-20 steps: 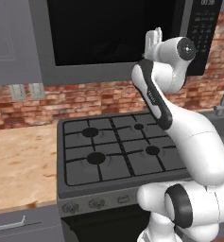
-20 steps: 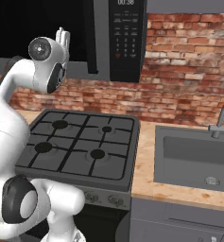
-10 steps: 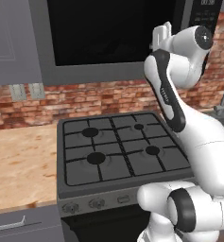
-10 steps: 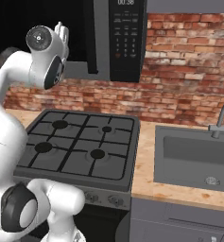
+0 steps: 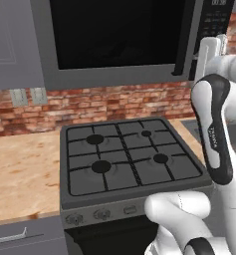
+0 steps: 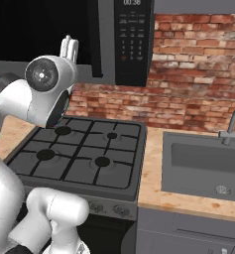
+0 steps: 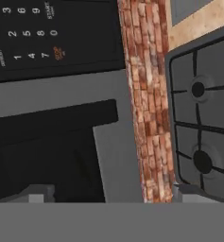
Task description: Remove the pear from the bowl and place it on the small plate. Then place the bowl with only the fish in the microwave, close the door, and press the start button to microwave the fish.
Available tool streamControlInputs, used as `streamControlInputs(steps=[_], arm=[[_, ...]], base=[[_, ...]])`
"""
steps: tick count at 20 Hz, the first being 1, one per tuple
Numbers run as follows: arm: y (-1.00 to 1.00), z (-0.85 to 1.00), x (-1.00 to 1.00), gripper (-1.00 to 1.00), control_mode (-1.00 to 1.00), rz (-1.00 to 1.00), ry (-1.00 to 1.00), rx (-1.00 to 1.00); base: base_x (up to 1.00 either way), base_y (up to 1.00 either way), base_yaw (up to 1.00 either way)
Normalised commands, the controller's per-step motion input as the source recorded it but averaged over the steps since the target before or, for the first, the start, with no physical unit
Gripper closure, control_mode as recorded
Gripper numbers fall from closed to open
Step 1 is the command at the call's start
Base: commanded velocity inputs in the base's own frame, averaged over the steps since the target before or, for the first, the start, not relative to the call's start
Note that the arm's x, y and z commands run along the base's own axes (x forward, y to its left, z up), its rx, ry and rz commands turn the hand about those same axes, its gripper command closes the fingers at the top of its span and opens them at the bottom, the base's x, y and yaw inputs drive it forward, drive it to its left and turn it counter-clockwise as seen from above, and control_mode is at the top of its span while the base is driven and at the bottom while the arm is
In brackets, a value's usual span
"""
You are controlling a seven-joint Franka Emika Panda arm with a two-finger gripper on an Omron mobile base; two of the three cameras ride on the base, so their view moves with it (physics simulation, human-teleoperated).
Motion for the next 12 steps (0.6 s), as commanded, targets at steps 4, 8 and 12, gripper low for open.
streamControlInputs(steps=[4, 8, 12], arm=[[-1.00, -0.09, -0.62, -1.00, -1.00, -0.07, -0.01, 0.20], [-0.99, 0.00, -0.08, -1.00, -1.00, -0.01, 0.00, 0.20], [-0.49, 0.00, 0.27, -1.00, -1.00, 0.04, 0.00, 0.16]], base=[[0.00, 0.00, 0.00], [0.00, 0.00, 0.00], [0.00, 0.00, 0.00]])
